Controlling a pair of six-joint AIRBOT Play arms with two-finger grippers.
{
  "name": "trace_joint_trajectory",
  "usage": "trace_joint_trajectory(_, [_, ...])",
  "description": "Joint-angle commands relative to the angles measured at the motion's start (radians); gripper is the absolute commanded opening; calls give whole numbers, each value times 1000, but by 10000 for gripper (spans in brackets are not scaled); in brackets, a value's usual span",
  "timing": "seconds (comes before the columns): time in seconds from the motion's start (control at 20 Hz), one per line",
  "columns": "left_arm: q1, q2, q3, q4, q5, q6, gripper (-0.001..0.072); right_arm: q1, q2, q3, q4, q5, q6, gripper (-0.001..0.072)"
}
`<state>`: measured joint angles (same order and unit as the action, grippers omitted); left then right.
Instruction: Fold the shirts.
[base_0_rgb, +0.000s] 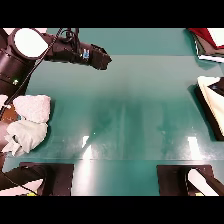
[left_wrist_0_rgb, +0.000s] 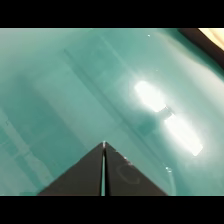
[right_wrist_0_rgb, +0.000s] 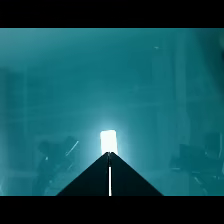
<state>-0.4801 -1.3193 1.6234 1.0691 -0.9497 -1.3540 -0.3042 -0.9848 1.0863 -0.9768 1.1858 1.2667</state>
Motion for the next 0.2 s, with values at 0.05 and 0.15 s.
trace_joint_trajectory(0.05, [1, 1, 0, 0, 0, 0, 32, 124, 1, 0, 5, -30, 0, 15])
trace_joint_trajectory(0.15, [1, 1, 0, 0, 0, 0, 32, 123, 2, 0, 6, -27, 0, 15])
